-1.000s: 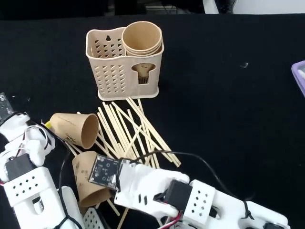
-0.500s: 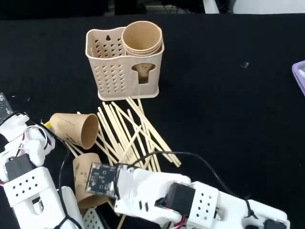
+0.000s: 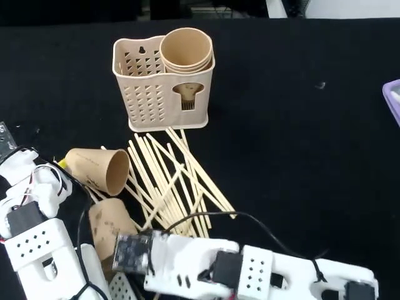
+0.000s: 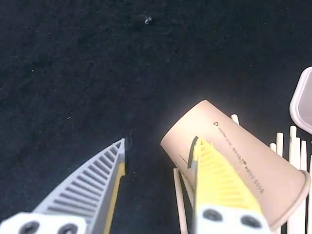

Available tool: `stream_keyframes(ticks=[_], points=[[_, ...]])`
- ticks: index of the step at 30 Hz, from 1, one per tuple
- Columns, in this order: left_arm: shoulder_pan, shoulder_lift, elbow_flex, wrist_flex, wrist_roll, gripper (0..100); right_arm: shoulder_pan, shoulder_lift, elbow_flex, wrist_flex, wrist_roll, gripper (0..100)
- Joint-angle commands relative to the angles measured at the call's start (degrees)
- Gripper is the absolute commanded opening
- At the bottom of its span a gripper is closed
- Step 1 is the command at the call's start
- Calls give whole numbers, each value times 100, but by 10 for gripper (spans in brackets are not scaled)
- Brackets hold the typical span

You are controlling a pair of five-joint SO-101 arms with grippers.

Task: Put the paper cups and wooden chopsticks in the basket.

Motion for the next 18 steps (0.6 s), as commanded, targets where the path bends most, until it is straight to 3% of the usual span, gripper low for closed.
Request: stream_keyframes(ticks=[1, 3, 7, 13, 18], points=[[-40, -70, -92, -97, 70, 224, 756, -110, -31, -387, -18, 191], [-40, -70, -92, -97, 70, 224, 1134, -110, -57, -387, -18, 174], [-40, -70, -92, -97, 70, 224, 1732, -119, -92, -466, -18, 4], [-40, -70, -92, -97, 70, 224, 1943, -189, -277, -360, -18, 11], [-40, -70, -92, -97, 70, 224, 1952, -989, -831, 905, 88, 11]])
